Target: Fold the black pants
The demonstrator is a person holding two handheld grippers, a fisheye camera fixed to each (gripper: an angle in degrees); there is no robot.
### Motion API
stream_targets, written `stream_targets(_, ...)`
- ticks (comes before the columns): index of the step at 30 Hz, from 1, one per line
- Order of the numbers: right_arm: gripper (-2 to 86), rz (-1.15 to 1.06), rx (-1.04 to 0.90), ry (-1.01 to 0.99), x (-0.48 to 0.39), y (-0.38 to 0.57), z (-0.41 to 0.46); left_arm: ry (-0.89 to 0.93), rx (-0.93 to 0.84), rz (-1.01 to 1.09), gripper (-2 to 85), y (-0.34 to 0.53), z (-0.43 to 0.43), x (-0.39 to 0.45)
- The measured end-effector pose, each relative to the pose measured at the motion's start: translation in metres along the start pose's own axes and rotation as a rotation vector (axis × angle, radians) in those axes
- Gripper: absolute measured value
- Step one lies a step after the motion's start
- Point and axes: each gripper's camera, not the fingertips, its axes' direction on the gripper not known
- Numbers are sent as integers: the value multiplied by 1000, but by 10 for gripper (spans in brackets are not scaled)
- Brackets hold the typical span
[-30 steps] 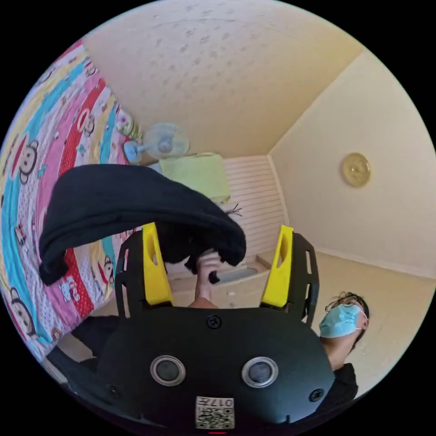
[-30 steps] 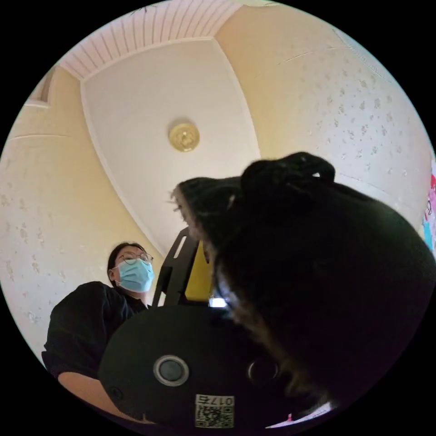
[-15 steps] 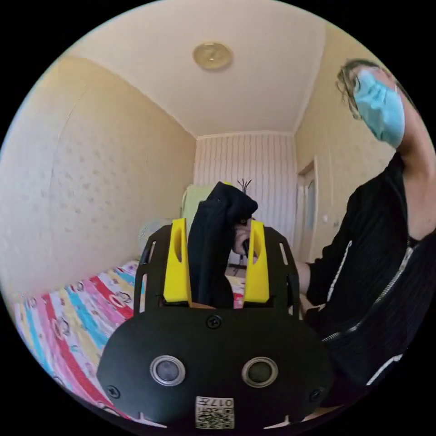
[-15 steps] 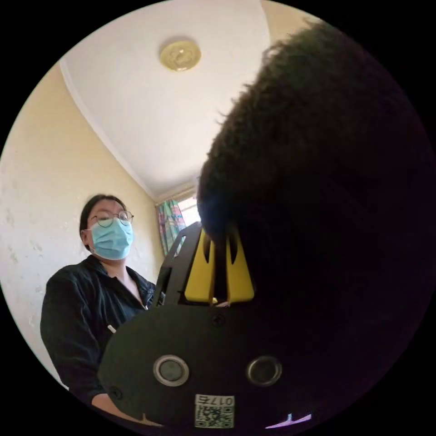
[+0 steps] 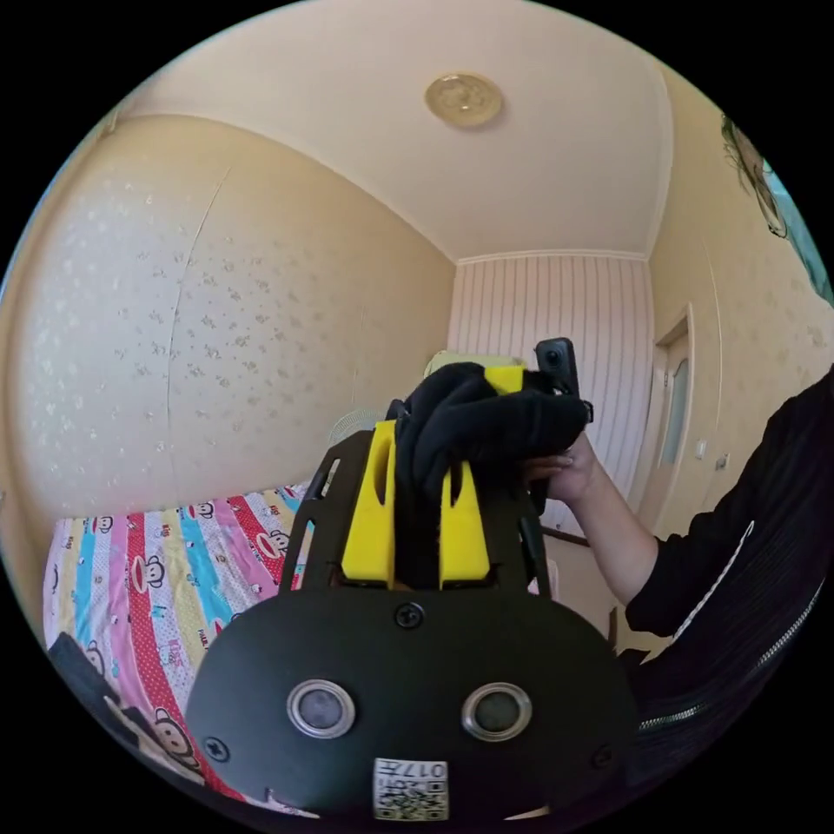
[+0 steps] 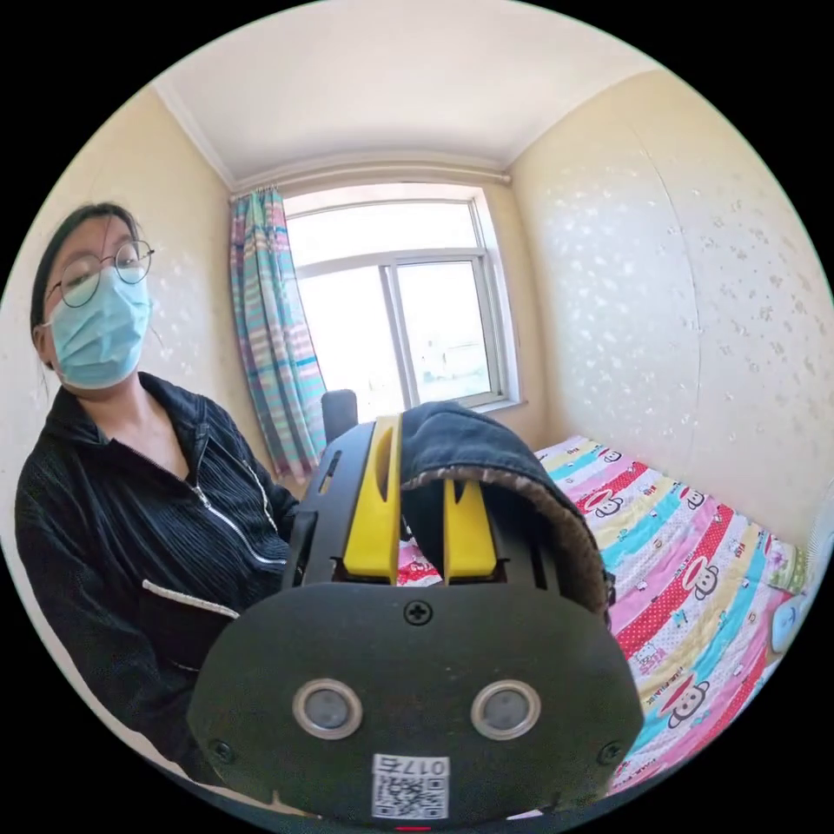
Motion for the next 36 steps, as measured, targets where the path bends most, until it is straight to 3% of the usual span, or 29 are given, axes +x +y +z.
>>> stream_targets(8, 75, 82, 215, 54, -52, 86, -50, 114, -32, 107, 73, -15, 45, 35)
stream_targets(11, 73, 75, 367, 117, -78, 121, -94, 187, -47, -82, 73, -5, 69, 13)
stream_targets(13, 78, 28, 489, 215, -103, 150, -125, 342, -30, -305, 71, 19, 82, -24)
stream_targets(15, 126, 59, 564, 450, -137, 195, -147, 387, -6, -375, 70, 35, 88, -37)
stream_targets(18, 250, 130, 619, 736, -164, 261, -141, 405, -25, -348, 70, 39, 100, -36)
stream_targets(20, 270, 118, 652, 832, -173, 303, -120, 414, -37, -337, 70, 40, 107, -33)
stream_targets(25, 282, 317, 643, 770, -158, 378, -54, 450, -15, -363, 70, 52, 108, -32)
stream_targets(28, 241, 280, 763, 690, -154, 378, -35, 471, -18, -364, 70, 59, 100, -34)
stream_targets(30, 65, 158, 820, 586, -154, 353, -39, 471, -12, -360, 72, 64, 91, -36)
stream_targets(32, 41, 4, 687, 443, -153, 320, -47, 445, 9, -360, 75, 71, 75, -40)
stream_targets(33, 36, 43, 616, 407, -149, 293, -54, 404, 41, -359, 79, 78, 59, -45)
stream_targets(36, 29, -158, 416, 586, -175, 219, -40, 392, 102, -330, 97, 99, 16, -62)
